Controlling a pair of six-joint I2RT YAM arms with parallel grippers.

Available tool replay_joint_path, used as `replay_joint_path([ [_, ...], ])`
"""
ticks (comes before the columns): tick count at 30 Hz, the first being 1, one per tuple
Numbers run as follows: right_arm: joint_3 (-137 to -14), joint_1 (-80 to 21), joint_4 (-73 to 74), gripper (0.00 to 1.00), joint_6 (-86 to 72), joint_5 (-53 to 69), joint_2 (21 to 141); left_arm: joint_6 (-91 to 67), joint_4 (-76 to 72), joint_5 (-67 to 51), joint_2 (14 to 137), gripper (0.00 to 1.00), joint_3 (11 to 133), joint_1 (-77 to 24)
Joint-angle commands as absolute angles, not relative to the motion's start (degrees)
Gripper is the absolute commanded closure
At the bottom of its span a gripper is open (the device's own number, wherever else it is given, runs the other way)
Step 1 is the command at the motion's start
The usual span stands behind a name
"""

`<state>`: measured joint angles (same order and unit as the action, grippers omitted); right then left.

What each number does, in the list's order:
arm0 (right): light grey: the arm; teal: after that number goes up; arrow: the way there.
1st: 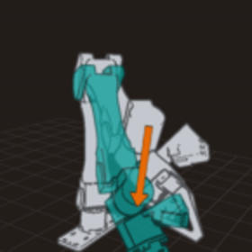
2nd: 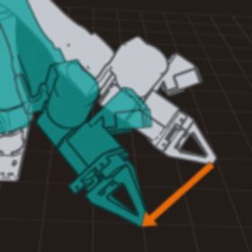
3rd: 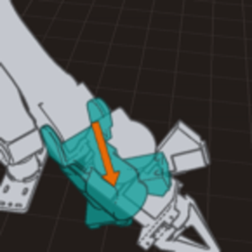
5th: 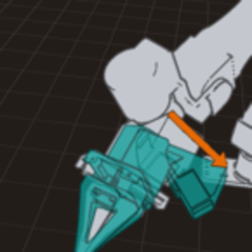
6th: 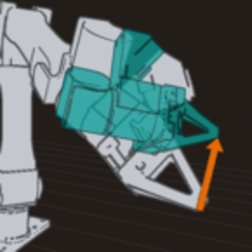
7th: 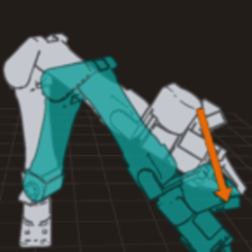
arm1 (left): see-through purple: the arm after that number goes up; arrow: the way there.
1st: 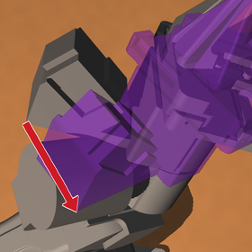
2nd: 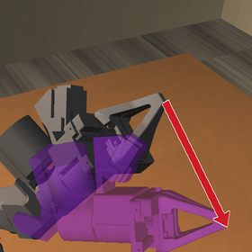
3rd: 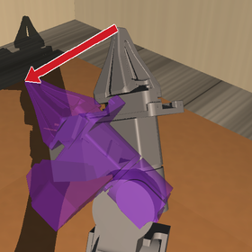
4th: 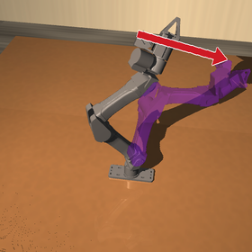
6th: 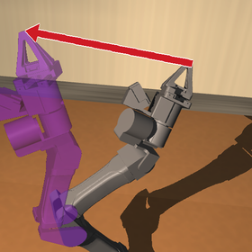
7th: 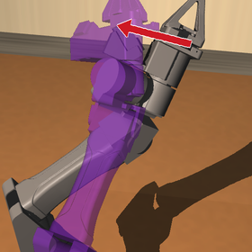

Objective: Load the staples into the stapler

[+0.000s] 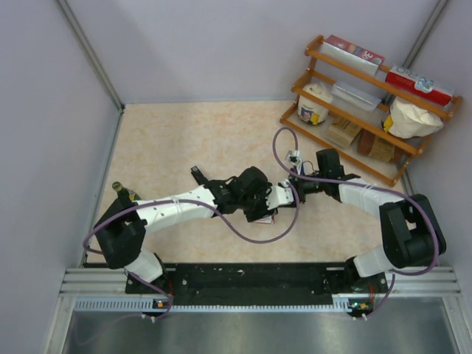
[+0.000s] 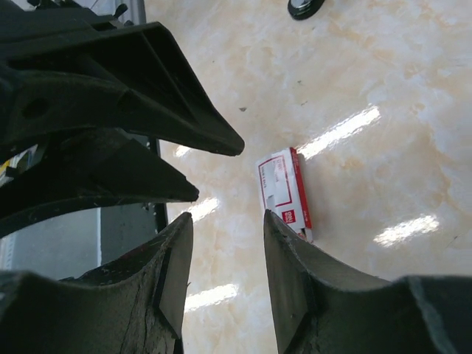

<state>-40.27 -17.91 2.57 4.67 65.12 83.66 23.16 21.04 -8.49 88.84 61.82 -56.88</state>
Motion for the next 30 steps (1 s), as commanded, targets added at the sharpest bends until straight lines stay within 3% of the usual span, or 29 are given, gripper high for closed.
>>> replay_joint_path([
  [1,-43.42,-18.54,5.01,0.57,8.43,61.97,83.15,25.48,19.07,-5.89,91.75,0.43,63.55,-56.87],
  [6,-43.24,-16.79,5.97,0.57,9.40,61.79,81.39,31.01,19.76,-7.55,97.02,0.21,64.24,-56.34],
  [10,-42.45,-13.19,5.71,0.57,10.72,62.66,79.37,34.63,23.19,-14.13,100.19,0.11,68.28,-52.48],
  [22,-42.71,-11.16,6.15,0.58,11.07,64.95,78.66,40.87,37.35,-28.12,108.01,0.12,78.49,-47.81],
  [30,-42.63,-10.11,6.42,0.59,11.34,65.21,77.35,38.68,35.95,-24.53,111.53,0.15,78.14,-48.34],
])
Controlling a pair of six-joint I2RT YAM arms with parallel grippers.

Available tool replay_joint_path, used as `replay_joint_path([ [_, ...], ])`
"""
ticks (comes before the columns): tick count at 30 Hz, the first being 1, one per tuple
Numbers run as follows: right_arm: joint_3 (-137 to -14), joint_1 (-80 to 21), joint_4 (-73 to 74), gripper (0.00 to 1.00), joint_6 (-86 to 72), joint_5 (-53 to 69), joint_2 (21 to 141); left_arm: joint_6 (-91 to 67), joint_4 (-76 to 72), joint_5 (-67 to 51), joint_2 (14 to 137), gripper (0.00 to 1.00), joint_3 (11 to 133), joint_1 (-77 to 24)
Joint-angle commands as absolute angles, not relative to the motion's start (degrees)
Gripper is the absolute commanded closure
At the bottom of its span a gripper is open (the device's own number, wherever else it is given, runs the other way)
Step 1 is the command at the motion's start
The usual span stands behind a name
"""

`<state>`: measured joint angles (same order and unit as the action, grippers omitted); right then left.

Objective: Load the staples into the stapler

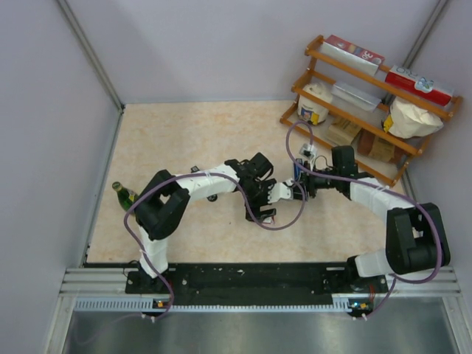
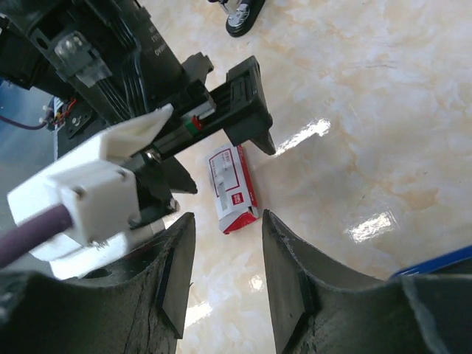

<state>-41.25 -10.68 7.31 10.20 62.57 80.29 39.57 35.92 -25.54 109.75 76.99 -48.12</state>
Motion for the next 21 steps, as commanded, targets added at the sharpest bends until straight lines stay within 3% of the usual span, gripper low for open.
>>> replay_joint_path([
  [1,-42.54,-10.02,6.33,0.59,11.34,65.30,77.26,38.41,35.60,-24.00,111.79,0.15,78.22,-48.34],
  [14,-42.45,-7.56,6.42,0.62,11.34,66.71,76.02,36.74,35.07,-21.45,114.61,0.23,78.31,-48.43],
  [21,-42.28,-6.50,7.03,0.62,11.43,67.06,75.76,35.77,35.16,-20.74,114.87,0.33,77.96,-49.13],
])
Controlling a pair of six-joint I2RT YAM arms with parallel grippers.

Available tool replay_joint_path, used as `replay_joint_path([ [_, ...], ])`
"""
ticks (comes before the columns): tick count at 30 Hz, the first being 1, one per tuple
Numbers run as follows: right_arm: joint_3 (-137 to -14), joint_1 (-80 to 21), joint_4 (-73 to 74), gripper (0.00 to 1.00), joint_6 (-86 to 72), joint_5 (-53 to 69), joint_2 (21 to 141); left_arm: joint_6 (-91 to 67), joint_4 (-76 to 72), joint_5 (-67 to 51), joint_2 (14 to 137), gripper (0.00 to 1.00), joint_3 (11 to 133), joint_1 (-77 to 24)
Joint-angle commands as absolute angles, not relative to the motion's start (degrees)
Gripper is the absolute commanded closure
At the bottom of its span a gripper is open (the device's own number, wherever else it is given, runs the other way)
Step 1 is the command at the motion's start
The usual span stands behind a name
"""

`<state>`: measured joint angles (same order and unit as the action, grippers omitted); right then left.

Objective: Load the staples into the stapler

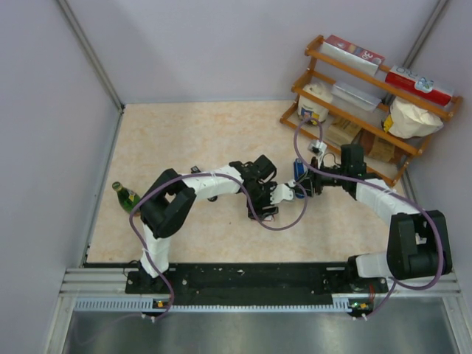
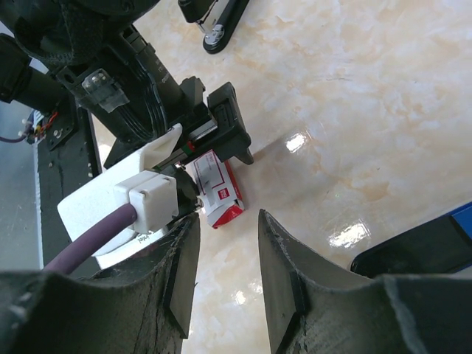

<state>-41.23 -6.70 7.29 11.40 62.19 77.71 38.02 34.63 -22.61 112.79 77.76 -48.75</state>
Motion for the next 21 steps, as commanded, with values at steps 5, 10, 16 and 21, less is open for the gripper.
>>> replay_joint_path([
  [5,-43.07,-5.28,7.38,0.62,10.37,66.97,76.55,35.25,34.98,-20.83,114.00,0.34,76.56,-49.83],
  [10,-44.12,-3.69,8.35,0.63,9.32,68.02,77.61,34.19,34.80,-19.52,113.47,0.25,75.50,-50.80],
  [16,-44.38,-2.29,8.53,0.64,8.70,68.73,77.61,32.35,33.49,-15.13,114.78,0.28,75.41,-52.64],
  [21,-44.65,-2.29,8.44,0.64,8.26,69.08,77.26,31.12,32.96,-12.48,116.10,0.35,75.76,-53.70],
])
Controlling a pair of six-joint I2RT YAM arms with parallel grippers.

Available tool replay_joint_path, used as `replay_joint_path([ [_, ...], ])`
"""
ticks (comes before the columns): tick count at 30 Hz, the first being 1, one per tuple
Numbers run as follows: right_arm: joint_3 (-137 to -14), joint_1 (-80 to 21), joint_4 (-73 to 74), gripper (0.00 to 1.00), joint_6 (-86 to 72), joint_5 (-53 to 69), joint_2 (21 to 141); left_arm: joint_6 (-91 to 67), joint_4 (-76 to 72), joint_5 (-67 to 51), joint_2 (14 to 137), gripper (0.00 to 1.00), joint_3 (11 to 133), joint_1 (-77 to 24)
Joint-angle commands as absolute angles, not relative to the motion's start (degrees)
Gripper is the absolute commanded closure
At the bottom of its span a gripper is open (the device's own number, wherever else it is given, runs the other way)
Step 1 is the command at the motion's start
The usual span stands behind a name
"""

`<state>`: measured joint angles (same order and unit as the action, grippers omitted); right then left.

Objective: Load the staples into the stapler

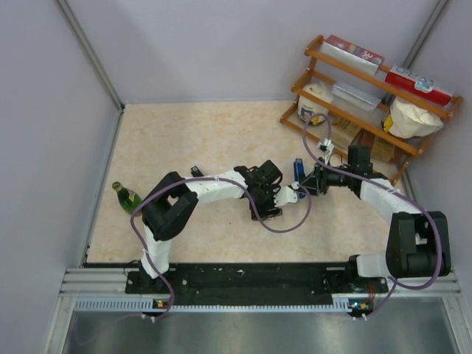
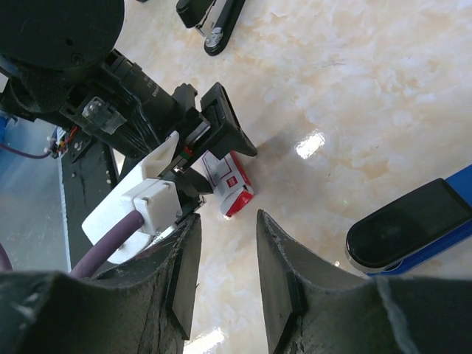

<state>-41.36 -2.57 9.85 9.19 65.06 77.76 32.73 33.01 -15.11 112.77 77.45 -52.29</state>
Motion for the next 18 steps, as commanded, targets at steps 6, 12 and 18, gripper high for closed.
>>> replay_joint_path([
  [6,-44.91,-2.28,8.53,0.64,7.82,68.82,77.17,30.94,32.70,-11.69,116.19,0.51,75.24,-54.49],
  [12,-45.61,-2.20,8.53,0.64,6.24,67.94,78.48,30.59,30.94,-11.17,113.73,0.57,72.60,-54.67],
  [18,-46.49,-2.20,8.44,0.64,4.49,66.89,80.59,30.06,29.18,-11.42,108.64,0.56,70.14,-54.58],
])
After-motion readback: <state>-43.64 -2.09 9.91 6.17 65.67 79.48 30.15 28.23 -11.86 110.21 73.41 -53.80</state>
